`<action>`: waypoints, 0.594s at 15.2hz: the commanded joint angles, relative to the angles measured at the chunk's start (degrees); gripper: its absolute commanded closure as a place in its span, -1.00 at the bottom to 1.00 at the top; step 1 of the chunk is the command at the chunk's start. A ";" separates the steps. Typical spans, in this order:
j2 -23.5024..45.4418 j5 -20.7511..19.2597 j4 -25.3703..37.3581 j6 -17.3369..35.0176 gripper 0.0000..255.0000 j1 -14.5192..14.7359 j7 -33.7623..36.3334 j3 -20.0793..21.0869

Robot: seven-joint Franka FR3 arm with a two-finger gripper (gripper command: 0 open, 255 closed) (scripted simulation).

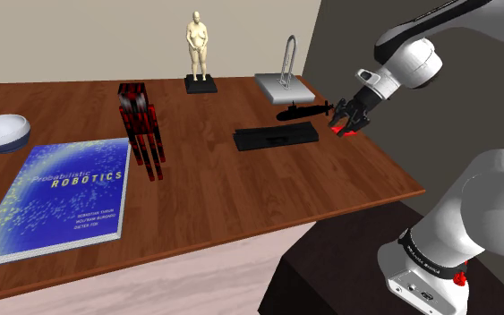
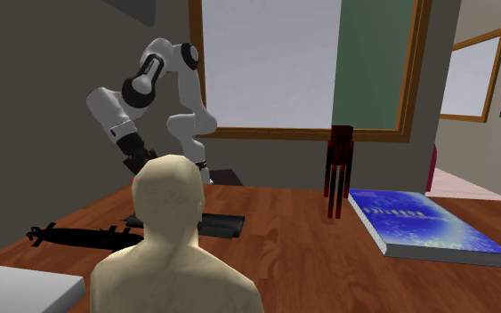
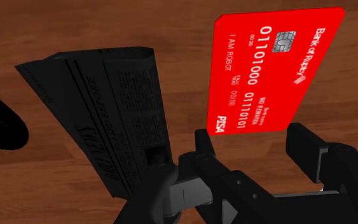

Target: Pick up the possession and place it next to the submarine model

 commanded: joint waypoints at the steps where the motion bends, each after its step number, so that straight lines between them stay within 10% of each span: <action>1: 1.60 1.69 -0.24 0.82 1.00 0.56 -1.85 -0.54; 9: 9.19 10.18 -0.55 3.09 1.00 2.35 -10.32 -1.88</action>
